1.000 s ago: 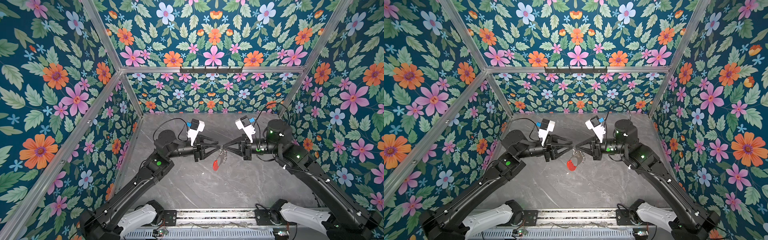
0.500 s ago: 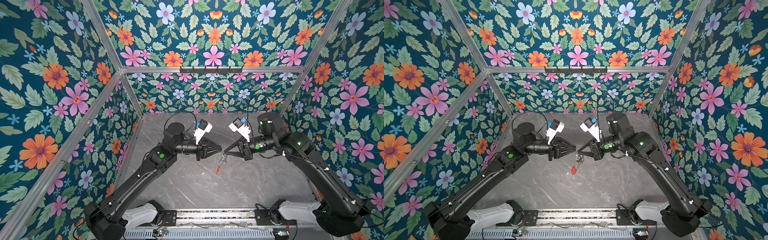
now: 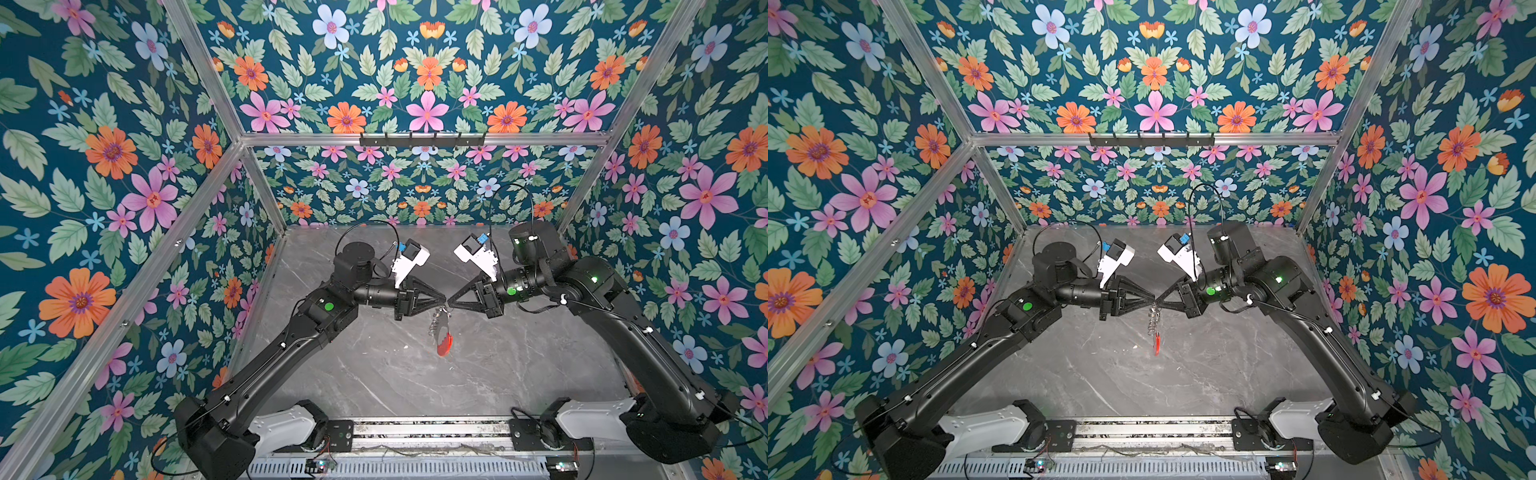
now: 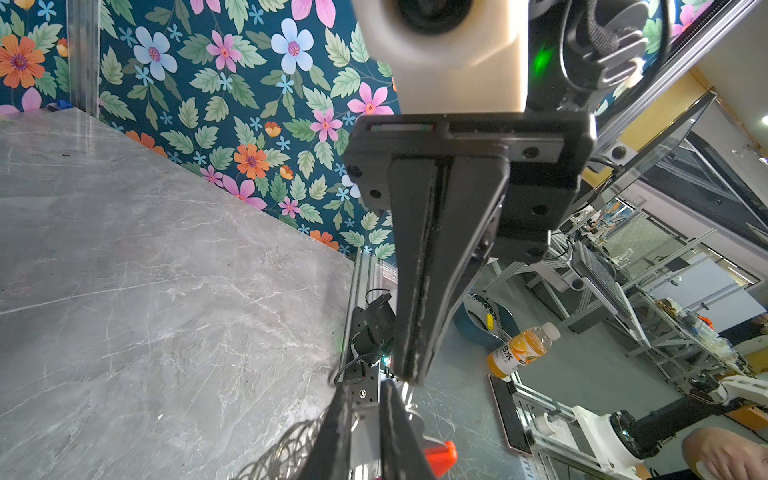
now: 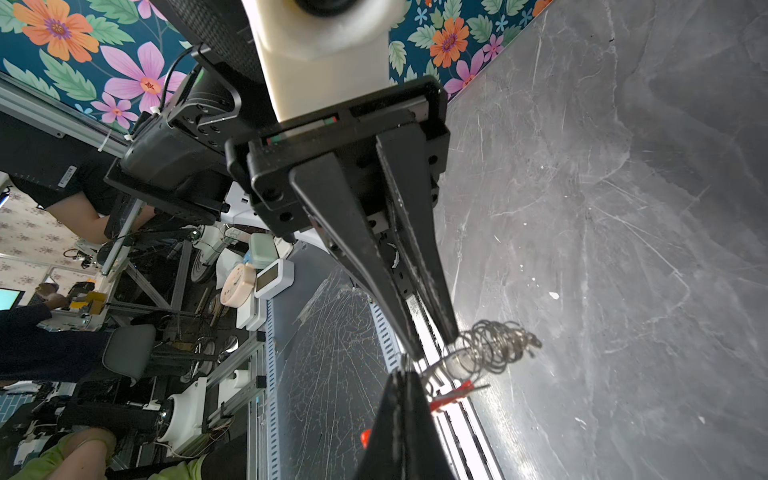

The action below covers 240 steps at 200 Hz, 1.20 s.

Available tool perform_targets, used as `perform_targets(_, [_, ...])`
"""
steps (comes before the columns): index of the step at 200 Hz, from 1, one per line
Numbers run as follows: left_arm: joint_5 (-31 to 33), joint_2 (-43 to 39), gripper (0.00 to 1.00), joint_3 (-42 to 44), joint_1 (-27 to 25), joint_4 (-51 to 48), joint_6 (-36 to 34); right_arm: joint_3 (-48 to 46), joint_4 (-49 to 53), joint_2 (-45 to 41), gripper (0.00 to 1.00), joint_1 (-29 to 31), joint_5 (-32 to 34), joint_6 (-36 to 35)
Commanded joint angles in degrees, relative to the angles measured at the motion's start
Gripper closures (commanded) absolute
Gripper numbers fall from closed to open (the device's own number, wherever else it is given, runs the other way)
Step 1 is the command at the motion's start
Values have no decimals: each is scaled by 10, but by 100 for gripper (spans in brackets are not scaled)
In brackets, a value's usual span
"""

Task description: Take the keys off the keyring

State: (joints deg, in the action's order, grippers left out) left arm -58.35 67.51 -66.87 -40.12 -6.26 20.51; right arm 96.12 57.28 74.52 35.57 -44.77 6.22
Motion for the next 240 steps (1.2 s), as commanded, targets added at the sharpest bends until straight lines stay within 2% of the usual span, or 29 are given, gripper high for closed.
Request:
perform_targets(1, [-17,0,83,-7,-2,-1,-5,7,-1,2,100,1,9,-9])
perform_targets(39, [-13,1,77,-19,-1,-39,-24,5,7,-2,100,0,24,-14])
perform_targets(100, [-32,9,78,-34,-1,-58,-33,-1,-4,-4,100,3,20,-15])
perform_targets(143, [-33,16,84,-36,-3,-59,-34,7,-14,0,100,7,18,-12])
perform_targets(185, [-33,15,100,-38,-4,-57,-35,8,-15,5,100,9,24,-13])
perform_targets(209, [-28,12,100,-32,-6,-48,-35,0,-32,1,100,8,24,-5])
perform_targets(235, [4,-6,100,3,-15,16,-14,-27,-87,-13,100,8,19,17])
perform_targets(240, [9,-12,100,13,-15,36,-7,-34,-101,-17,96,9,17,23])
